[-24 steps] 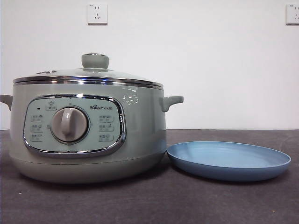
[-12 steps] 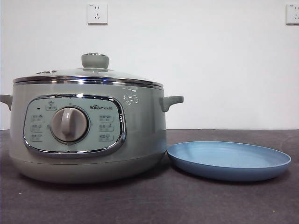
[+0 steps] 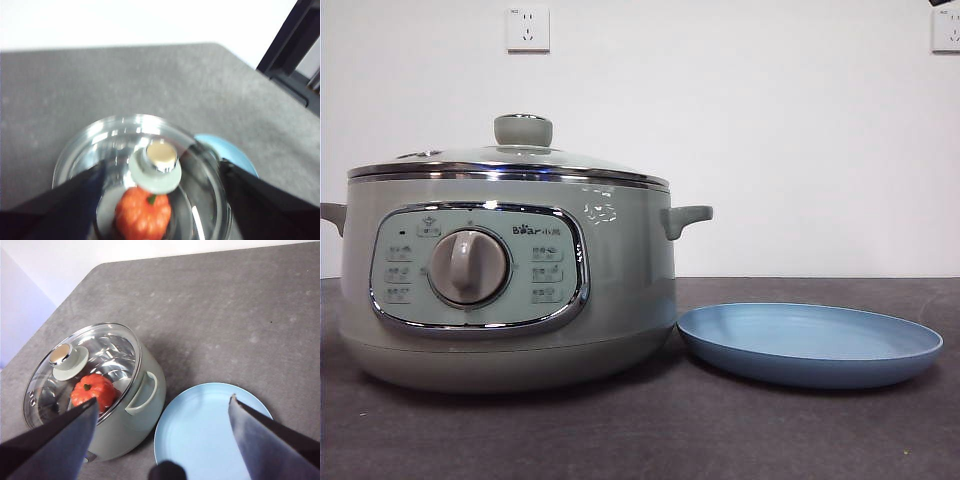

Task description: Take the pumpkin out from the steamer,put the pumpkin in the blue plate,close the lid

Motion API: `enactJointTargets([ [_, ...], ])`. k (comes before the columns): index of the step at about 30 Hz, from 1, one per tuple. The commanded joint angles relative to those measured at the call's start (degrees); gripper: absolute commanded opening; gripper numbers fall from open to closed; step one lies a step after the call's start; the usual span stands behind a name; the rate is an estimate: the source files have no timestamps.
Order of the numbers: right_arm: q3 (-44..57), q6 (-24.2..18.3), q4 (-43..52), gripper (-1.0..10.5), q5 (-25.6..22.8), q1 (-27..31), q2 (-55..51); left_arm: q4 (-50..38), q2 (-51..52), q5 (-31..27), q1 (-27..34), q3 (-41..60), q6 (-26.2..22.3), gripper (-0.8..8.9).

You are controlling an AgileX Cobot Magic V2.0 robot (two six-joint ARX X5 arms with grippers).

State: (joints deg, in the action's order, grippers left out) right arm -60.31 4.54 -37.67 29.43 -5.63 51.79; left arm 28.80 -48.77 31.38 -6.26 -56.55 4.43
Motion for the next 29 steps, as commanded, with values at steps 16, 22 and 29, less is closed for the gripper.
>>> enactJointTargets([
  [16, -0.11, 0.09, 0.15, 4.4, 0.2, -0.07, 0.07, 6.45, -25.31, -20.04, -18.29, -16.7, -4.76, 4.27],
  [22, -0.11, 0.09, 0.15, 4.4, 0.17, -0.07, 0.07, 7.32, -31.17, -22.49, -20.65, -16.7, -5.2, 4.27],
  [29, -0.11, 0.09, 0.15, 4.4, 0.17, -0.07, 0.07, 8.85, -34.21, -23.39, -21.29, -16.7, -6.05, 4.27],
])
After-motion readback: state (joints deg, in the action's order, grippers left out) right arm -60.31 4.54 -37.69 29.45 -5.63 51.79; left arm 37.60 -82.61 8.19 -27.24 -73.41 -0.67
